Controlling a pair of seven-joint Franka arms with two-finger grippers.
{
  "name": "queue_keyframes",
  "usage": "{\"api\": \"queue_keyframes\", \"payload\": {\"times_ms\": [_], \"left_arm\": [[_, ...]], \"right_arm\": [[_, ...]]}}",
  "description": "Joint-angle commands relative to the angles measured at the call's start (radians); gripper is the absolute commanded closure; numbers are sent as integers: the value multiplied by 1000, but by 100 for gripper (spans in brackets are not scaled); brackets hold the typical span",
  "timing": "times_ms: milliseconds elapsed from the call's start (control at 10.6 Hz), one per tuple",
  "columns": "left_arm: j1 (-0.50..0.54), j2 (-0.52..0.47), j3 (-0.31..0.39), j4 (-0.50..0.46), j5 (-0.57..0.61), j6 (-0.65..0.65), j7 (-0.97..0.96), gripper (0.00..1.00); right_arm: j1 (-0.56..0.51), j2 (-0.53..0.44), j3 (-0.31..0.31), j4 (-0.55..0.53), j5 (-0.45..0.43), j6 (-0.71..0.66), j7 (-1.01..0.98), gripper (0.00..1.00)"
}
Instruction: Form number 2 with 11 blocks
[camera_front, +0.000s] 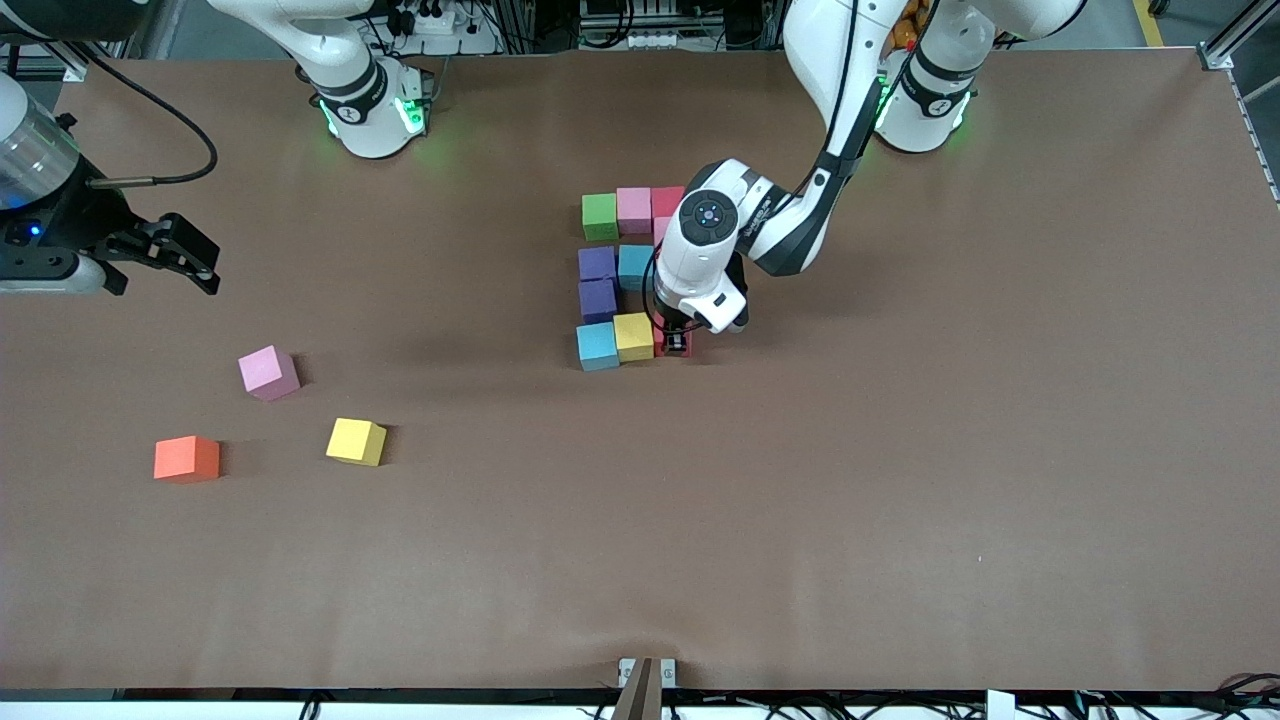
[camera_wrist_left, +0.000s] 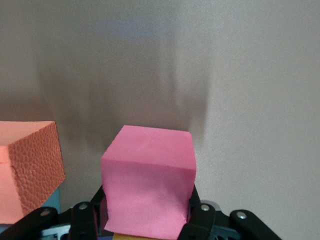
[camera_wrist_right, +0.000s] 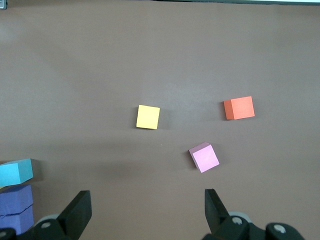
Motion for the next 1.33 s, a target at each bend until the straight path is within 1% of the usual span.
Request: {"api": "queue_keyframes", "payload": {"times_ms": [0, 95, 189, 284, 379, 568, 758, 947, 1231], "left_arm": [[7, 33, 1, 28, -19, -1, 10, 80], [11, 33, 1, 28, -20, -1, 10, 80], [12, 33, 1, 28, -20, -1, 10, 77], [12, 33, 3, 28, -20, -1, 13, 19], [12, 31, 3, 28, -17, -1, 14, 0], [9, 28, 3, 28, -7, -1, 14, 0], [9, 25, 3, 28, -5, -1, 14, 0], [0, 22, 1, 21, -5, -3, 92, 0], [0, 4, -3, 7, -5, -6, 103, 0]], "right_arm": [[-72, 4, 8, 19, 25, 4, -29, 0], [-76, 1, 6, 15, 22, 10, -36, 0], [-92, 1, 8, 12, 21, 13, -44, 0], [-102, 1, 8, 12, 23, 15, -50, 0], [-104, 1, 6, 12, 22, 23, -47, 0], [-102, 7, 8, 12, 8, 39, -35, 0], [-145, 8, 5, 16, 23, 29, -58, 0], [-147, 7, 6, 19, 25, 24, -82, 0], [-144, 10, 8, 19, 25, 17, -82, 0]]}}
